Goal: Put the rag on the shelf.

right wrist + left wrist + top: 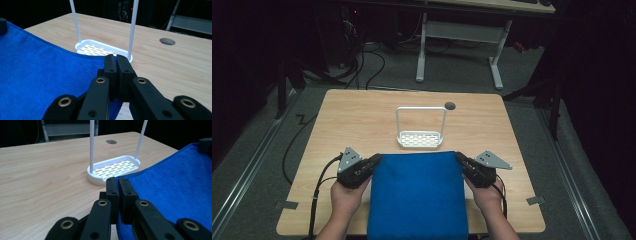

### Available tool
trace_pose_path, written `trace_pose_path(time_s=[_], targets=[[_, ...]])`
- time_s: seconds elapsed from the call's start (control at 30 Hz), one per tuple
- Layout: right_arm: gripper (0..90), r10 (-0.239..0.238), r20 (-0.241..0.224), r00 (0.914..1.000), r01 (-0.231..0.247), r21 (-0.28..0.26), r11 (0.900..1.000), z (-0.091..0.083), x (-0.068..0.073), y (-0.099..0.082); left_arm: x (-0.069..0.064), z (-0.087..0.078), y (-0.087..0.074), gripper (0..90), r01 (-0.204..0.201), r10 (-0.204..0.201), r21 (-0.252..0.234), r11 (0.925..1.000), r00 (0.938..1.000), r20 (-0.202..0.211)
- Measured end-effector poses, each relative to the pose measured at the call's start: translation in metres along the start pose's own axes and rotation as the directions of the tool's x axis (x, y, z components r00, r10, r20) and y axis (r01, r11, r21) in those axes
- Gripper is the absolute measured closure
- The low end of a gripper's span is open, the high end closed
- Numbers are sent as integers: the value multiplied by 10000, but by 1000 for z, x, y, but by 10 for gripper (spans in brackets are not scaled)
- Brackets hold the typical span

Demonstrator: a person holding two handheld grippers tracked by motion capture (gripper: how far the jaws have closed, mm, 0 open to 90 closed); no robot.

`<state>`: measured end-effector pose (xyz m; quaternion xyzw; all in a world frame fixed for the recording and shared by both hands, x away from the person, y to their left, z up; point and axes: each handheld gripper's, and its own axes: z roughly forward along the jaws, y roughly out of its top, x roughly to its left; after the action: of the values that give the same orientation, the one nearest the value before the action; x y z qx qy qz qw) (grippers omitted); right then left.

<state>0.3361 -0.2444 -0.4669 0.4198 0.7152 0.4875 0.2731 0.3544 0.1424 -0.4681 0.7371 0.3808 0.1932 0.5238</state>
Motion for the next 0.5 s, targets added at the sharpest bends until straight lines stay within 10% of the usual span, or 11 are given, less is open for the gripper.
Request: trace_pose_path(time_s=[0.5], targets=[[884,-204,219,9996,227,-1107,9936,-2,-7,51,12,-3,52,875,133,-182,-1043,9945,9988,-463]])
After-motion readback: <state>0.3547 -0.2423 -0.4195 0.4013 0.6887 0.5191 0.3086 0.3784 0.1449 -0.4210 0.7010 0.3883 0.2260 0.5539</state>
